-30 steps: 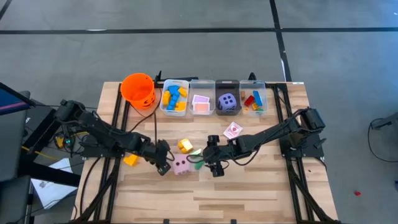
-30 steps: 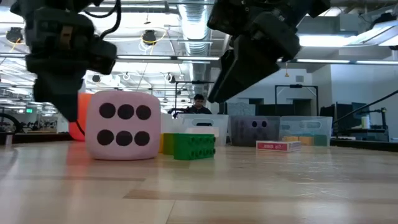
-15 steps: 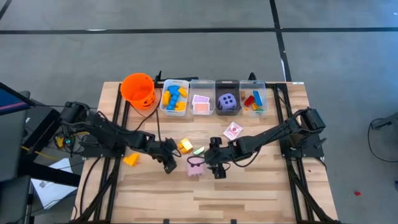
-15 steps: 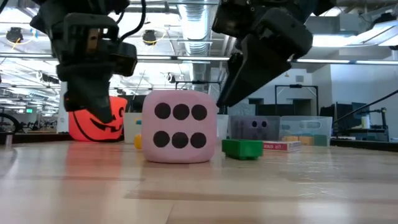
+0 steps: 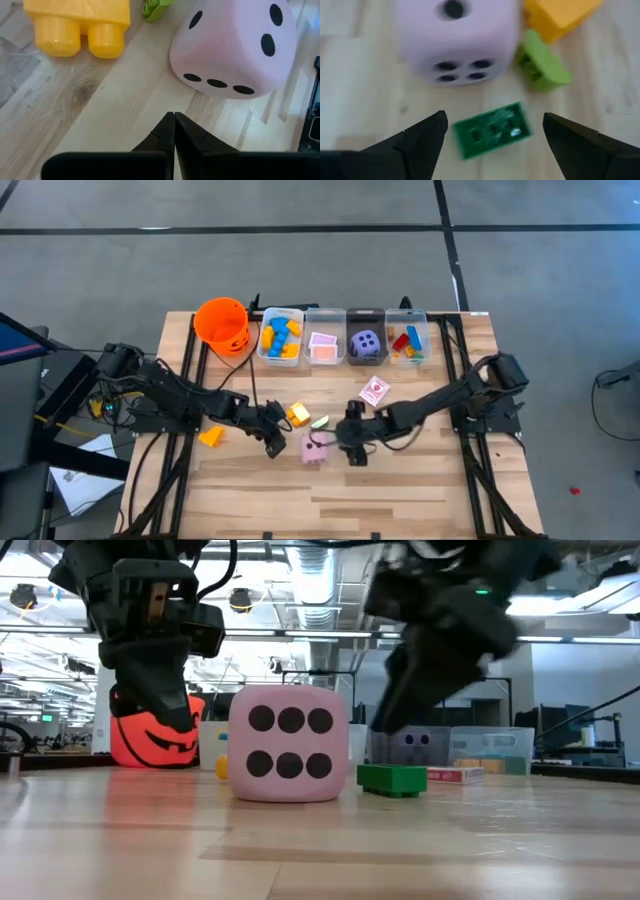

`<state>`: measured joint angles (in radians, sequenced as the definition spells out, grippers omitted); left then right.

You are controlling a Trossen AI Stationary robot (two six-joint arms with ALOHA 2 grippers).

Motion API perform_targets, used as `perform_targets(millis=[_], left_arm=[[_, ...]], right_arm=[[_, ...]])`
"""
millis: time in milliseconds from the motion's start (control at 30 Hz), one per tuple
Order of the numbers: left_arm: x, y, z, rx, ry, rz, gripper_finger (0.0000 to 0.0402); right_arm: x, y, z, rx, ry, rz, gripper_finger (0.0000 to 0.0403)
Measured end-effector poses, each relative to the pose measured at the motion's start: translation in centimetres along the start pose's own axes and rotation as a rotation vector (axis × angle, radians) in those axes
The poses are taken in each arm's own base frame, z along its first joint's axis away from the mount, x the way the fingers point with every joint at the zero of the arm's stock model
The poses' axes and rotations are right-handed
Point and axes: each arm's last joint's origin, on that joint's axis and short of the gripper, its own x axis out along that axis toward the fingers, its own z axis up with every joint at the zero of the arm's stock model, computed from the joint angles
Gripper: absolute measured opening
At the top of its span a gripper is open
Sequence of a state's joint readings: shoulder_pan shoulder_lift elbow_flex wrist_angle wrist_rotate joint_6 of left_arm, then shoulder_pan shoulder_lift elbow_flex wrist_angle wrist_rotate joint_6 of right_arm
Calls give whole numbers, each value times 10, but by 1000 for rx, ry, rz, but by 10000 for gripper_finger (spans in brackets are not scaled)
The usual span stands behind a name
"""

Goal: Pick & Place Toys
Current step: Put the pink dice into the black bin

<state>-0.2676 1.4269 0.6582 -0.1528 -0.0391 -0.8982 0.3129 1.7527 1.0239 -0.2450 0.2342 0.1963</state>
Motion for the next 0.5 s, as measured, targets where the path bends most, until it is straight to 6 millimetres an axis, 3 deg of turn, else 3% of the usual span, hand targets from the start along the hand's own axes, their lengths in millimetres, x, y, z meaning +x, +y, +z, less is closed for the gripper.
perform_targets(millis=[133,333,500], left_arm=[[0,0,1,5,-16,10,0],[0,0,2,6,-63,30,0],[-1,-1,7,1,-150,55,0]], right_arm=[[-12,4,-27,11,-141,0,327],[-13,-11,-65,187,-689,56,327],[8,-14,-89,175,-748,52,327]])
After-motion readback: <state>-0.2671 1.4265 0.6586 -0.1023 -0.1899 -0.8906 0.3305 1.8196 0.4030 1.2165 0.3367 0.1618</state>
